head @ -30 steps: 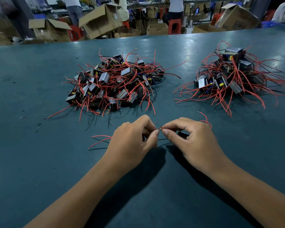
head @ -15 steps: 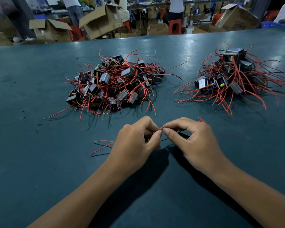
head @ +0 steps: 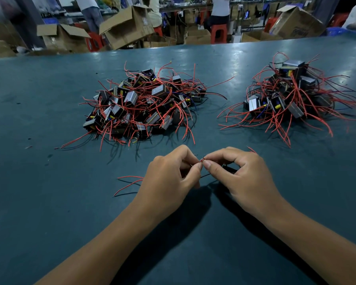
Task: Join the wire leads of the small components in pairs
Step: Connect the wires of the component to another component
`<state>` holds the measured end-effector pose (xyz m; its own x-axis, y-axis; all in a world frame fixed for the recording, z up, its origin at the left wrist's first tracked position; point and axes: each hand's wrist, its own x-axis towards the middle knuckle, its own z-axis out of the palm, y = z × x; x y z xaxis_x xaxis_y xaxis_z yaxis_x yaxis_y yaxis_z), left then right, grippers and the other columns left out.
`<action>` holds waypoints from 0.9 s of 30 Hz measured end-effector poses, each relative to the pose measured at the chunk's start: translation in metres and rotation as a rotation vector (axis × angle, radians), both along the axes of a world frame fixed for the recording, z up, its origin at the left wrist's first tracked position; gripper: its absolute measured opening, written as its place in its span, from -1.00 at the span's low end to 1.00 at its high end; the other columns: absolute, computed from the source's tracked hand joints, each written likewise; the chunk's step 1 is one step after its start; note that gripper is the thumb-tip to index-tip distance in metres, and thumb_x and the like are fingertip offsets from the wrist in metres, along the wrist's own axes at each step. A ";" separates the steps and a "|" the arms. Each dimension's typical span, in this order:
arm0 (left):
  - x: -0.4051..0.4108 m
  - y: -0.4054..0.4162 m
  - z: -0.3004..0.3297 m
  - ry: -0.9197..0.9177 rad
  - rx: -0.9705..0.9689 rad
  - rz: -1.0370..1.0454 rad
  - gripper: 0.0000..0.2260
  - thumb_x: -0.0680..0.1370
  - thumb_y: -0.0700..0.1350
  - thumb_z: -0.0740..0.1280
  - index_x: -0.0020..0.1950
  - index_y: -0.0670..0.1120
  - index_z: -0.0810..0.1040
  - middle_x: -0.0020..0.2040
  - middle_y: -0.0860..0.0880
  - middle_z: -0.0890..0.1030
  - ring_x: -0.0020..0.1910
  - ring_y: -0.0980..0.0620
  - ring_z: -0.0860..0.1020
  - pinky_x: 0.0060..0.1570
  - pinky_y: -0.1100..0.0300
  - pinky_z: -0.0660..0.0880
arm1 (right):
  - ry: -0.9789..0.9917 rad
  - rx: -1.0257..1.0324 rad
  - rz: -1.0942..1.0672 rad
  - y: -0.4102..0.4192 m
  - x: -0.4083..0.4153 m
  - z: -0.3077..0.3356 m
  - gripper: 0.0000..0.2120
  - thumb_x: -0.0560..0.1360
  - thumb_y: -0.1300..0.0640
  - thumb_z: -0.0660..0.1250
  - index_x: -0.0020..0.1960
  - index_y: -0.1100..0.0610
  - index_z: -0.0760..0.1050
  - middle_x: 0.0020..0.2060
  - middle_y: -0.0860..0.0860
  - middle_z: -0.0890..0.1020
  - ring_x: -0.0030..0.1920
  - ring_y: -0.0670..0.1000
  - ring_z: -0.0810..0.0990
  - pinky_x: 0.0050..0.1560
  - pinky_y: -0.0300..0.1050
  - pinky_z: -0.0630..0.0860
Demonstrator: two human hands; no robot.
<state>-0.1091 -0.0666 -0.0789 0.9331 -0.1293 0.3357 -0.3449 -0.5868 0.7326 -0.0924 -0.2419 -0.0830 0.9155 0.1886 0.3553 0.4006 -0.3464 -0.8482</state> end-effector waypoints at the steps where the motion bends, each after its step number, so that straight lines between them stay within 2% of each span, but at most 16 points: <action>1: 0.000 0.000 0.000 0.000 0.003 0.001 -0.86 0.58 -0.13 0.39 -0.16 -0.04 0.52 -0.41 0.14 0.64 -0.53 0.24 0.47 -0.46 0.46 0.23 | 0.004 0.006 -0.003 0.000 0.000 0.000 -0.94 0.48 0.14 0.47 -0.12 -0.01 0.68 -0.24 -0.09 0.66 -0.15 -0.07 0.63 -0.08 -0.26 0.49; 3: 0.000 0.000 0.000 0.006 -0.002 0.007 -0.86 0.58 -0.12 0.40 -0.16 -0.03 0.52 -0.42 0.12 0.63 -0.51 0.20 0.49 -0.44 0.41 0.26 | 0.009 0.020 -0.009 0.001 0.000 0.001 -0.94 0.47 0.15 0.47 -0.14 0.00 0.68 -0.26 -0.08 0.66 -0.16 -0.07 0.62 -0.10 -0.29 0.48; 8: 0.001 -0.002 -0.001 -0.013 -0.002 0.028 -0.90 0.55 -0.14 0.42 -0.14 -0.05 0.54 -0.39 0.06 0.62 -0.44 0.01 0.53 -0.39 0.08 0.46 | 0.046 0.050 -0.004 0.000 -0.002 0.003 -0.94 0.46 0.16 0.48 -0.17 0.02 0.67 -0.26 -0.05 0.66 -0.20 -0.09 0.61 -0.12 -0.30 0.47; 11: 0.001 -0.002 -0.003 -0.023 0.002 0.026 -0.91 0.54 -0.18 0.43 -0.14 -0.08 0.55 -0.39 0.02 0.62 -0.42 -0.06 0.55 -0.35 -0.03 0.49 | 0.048 0.058 -0.001 0.001 -0.001 0.004 -0.93 0.46 0.19 0.48 -0.18 0.05 0.67 -0.27 -0.04 0.66 -0.22 -0.12 0.59 -0.13 -0.32 0.46; 18: 0.001 -0.004 -0.001 -0.055 0.038 0.014 -0.93 0.53 -0.21 0.43 -0.10 -0.13 0.56 -0.39 -0.04 0.62 -0.39 -0.15 0.54 -0.31 -0.05 0.49 | 0.030 0.042 -0.006 0.003 -0.001 0.005 -0.90 0.45 0.22 0.48 -0.20 0.05 0.65 -0.29 -0.03 0.64 -0.24 -0.10 0.58 -0.14 -0.29 0.46; 23: -0.001 -0.006 0.003 -0.086 0.065 0.026 -0.88 0.54 -0.17 0.43 -0.07 -0.09 0.50 -0.39 0.02 0.61 -0.43 0.00 0.48 -0.34 0.11 0.39 | 0.024 0.035 -0.019 0.004 -0.001 0.006 -0.85 0.45 0.24 0.47 -0.24 0.03 0.64 -0.31 -0.03 0.64 -0.25 -0.07 0.58 -0.14 -0.22 0.48; 27: -0.001 -0.005 0.003 -0.102 0.055 0.017 -0.91 0.54 -0.21 0.42 -0.07 -0.13 0.52 -0.38 -0.01 0.62 -0.38 -0.12 0.53 -0.30 -0.01 0.46 | 0.030 0.032 -0.019 0.004 0.000 0.007 -0.89 0.45 0.22 0.47 -0.21 0.03 0.65 -0.29 -0.03 0.65 -0.23 -0.07 0.59 -0.14 -0.24 0.48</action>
<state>-0.1099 -0.0717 -0.0754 0.8965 -0.1351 0.4219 -0.4060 -0.6316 0.6605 -0.0919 -0.2377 -0.0762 0.9290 0.1602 0.3337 0.3689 -0.3260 -0.8704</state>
